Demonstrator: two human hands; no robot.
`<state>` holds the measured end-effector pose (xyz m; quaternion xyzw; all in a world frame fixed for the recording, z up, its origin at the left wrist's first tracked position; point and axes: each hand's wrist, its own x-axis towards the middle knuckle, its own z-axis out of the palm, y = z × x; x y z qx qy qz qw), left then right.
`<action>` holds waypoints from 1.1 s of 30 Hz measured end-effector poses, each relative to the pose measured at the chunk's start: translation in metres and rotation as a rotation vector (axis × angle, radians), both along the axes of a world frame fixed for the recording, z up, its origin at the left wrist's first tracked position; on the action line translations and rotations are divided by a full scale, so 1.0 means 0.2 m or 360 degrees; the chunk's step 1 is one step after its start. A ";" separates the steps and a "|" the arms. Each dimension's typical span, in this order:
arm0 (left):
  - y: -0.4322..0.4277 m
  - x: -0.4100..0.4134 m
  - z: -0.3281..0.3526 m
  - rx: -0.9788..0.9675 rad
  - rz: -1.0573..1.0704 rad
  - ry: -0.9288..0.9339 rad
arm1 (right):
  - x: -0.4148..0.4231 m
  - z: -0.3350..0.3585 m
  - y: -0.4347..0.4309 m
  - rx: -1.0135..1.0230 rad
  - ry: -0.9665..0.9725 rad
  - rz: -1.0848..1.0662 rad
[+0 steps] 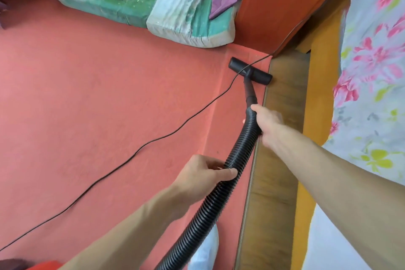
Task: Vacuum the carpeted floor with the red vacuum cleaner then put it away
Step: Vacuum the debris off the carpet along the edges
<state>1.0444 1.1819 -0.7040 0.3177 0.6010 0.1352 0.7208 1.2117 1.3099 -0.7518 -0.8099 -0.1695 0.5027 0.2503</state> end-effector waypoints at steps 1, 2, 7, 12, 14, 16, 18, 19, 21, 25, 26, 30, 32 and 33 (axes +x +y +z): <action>0.05 0.03 -0.02 0.0006 0.0050 0.0013 | 0.02 -0.01 0.07 0.0020 -0.0006 0.0015; 0.09 0.06 -0.03 0.0008 0.0108 0.0027 | 0.04 -0.01 0.13 0.0042 -0.0021 0.0028; 0.21 0.18 -0.07 0.0086 0.0227 0.0166 | 0.09 -0.06 0.28 0.0084 -0.0068 0.0054; 0.16 0.12 -0.05 -0.0117 0.0076 0.0087 | 0.06 -0.10 0.13 -0.0022 0.0051 0.0042; 0.12 0.06 -0.02 -0.0161 -0.0051 0.0100 | 0.04 -0.10 0.02 -0.0089 0.0086 0.0048; 0.07 0.00 0.03 -0.0221 -0.0176 0.0103 | 0.00 -0.07 -0.11 -0.0139 0.0078 0.0046; 0.03 -0.05 0.09 -0.0301 -0.0317 0.0026 | -0.02 -0.02 -0.25 -0.0162 0.0058 0.0044; 0.01 -0.08 0.11 -0.0339 -0.0387 -0.0026 | -0.03 0.00 -0.31 -0.0169 0.0066 0.0049; -0.01 -0.10 0.15 -0.0387 -0.0483 -0.0095 | -0.02 0.04 -0.38 -0.0169 0.0084 0.0064; -0.03 -0.06 0.15 -0.0274 -0.0386 0.0021 | -0.01 0.06 -0.31 -0.0124 0.0122 0.0040; -0.04 -0.03 0.14 -0.0236 -0.0306 0.0074 | -0.01 0.05 -0.27 -0.0111 0.0148 0.0029; -0.11 0.13 0.10 -0.0041 -0.0095 0.0396 | -0.01 -0.01 -0.21 -0.0073 0.0154 0.0037; -0.17 0.17 0.10 -0.0014 -0.0090 0.0423 | 0.00 -0.03 -0.26 -0.0097 0.0134 0.0055; -0.21 0.17 0.10 -0.0027 -0.0093 0.0406 | 0.00 -0.03 -0.30 -0.0109 0.0122 0.0077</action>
